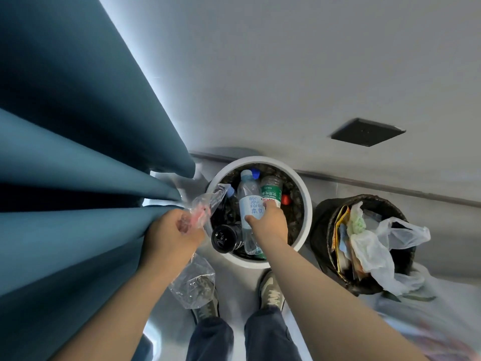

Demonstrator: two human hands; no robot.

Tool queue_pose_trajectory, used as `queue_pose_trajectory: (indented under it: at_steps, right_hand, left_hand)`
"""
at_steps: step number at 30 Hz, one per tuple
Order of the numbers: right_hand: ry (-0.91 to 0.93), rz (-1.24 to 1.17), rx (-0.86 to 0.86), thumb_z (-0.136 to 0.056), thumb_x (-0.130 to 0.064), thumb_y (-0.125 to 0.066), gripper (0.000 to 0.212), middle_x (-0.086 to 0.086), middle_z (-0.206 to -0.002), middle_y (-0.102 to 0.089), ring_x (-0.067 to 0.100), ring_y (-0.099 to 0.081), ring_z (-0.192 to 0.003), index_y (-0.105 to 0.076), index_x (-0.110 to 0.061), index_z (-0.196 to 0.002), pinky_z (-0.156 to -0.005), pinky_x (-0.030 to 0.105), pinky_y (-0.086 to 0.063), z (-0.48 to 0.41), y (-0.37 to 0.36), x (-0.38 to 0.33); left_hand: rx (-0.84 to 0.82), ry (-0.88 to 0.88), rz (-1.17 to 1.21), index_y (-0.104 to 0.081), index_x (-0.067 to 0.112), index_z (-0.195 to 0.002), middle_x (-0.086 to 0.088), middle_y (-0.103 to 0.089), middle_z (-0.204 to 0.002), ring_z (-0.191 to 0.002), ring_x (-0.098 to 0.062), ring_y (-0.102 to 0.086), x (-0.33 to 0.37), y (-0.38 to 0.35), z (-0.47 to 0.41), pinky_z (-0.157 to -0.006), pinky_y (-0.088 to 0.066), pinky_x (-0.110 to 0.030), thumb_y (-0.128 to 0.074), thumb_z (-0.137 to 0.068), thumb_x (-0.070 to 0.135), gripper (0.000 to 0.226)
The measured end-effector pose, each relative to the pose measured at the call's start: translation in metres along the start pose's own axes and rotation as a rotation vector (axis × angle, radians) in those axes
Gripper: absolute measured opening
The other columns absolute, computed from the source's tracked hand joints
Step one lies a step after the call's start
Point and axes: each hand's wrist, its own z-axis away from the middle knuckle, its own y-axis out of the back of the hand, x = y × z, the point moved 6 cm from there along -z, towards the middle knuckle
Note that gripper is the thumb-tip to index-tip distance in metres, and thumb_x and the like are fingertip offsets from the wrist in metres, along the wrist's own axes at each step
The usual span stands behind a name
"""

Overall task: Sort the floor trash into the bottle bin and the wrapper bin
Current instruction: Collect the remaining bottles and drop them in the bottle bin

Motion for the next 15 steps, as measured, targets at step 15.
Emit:
queue_pose_trajectory:
  at_steps: [15]
  right_hand:
    - [-0.037,-0.465,0.027,-0.089,-0.034,-0.065,0.038,-0.006,-0.095,-0.064,0.006,-0.058,-0.086,-0.06,-0.014,-0.121,-0.07,0.017,-0.044,0.039,0.071,0.068]
  left_hand:
    - [-0.148,-0.113,-0.077,-0.06,0.022,-0.082,-0.001,-0.066,-0.081,-0.076,-0.022,-0.063,0.053,-0.047,0.013,-0.061,-0.047,-0.032,-0.068,-0.08,0.023,0.009]
